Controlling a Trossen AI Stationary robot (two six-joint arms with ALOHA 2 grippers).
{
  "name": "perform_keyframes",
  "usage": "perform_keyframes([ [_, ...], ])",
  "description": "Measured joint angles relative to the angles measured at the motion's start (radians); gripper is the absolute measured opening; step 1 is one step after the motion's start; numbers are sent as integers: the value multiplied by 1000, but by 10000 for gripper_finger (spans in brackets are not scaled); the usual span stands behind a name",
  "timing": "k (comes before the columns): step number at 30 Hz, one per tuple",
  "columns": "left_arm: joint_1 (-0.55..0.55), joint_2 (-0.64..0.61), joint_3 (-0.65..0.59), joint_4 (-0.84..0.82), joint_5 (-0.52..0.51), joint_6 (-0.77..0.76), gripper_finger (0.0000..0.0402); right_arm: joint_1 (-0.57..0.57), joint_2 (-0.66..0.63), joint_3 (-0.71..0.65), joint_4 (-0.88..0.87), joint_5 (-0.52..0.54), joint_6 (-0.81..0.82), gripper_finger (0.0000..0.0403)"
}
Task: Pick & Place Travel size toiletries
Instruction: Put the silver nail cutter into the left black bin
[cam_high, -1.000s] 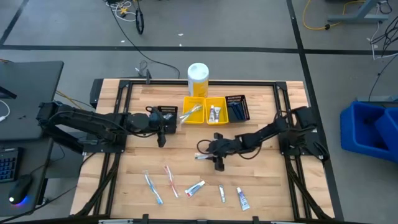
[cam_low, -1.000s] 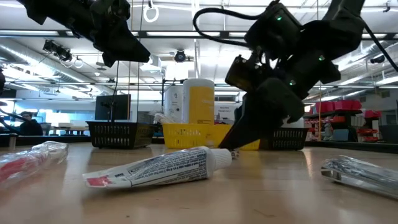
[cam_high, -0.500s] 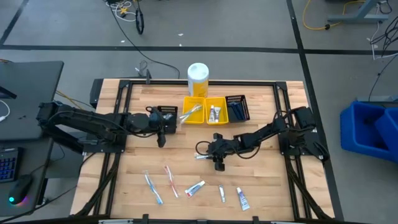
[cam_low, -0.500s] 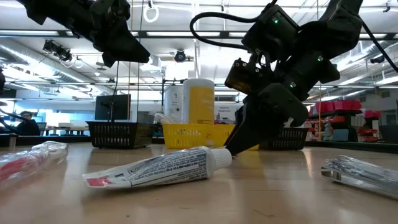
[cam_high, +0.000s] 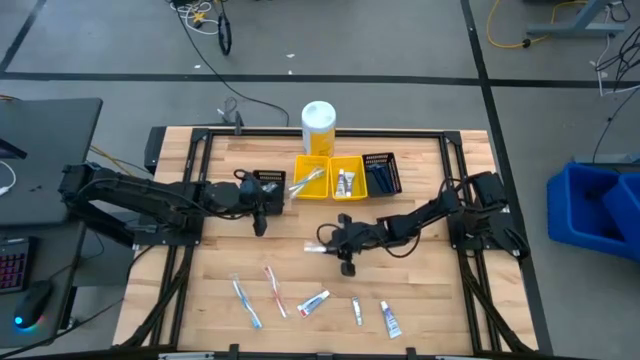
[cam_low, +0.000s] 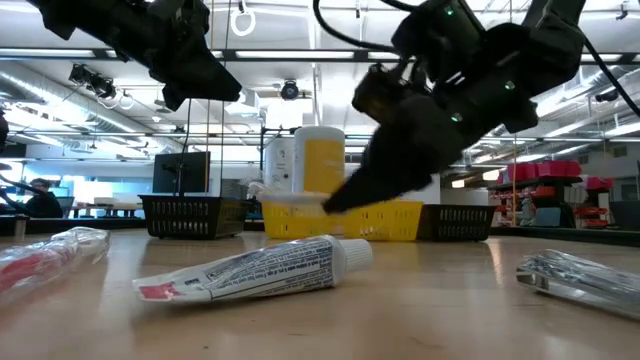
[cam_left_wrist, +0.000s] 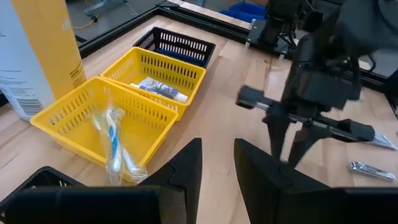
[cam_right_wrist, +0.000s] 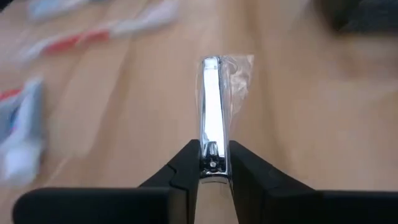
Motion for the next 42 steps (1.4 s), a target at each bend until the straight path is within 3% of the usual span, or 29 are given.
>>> perform_keyframes([
  [3,0,17,0,-1,14,7,100,-14,0,0,94,44,0,76],
  [8,-1,81,-1,14,178,132,101,-45,0,0,212,50,-2,76],
  [12,0,156,-1,81,195,162,115,-55,-1,1,262,123,-90,75],
  [22,33,281,22,114,189,-103,182,-39,-2,2,268,352,-343,75],
  [28,56,287,23,151,194,-228,189,-32,-2,2,278,363,-464,75],
  [42,58,287,23,232,218,-215,179,-33,-2,2,368,381,-524,75],
])
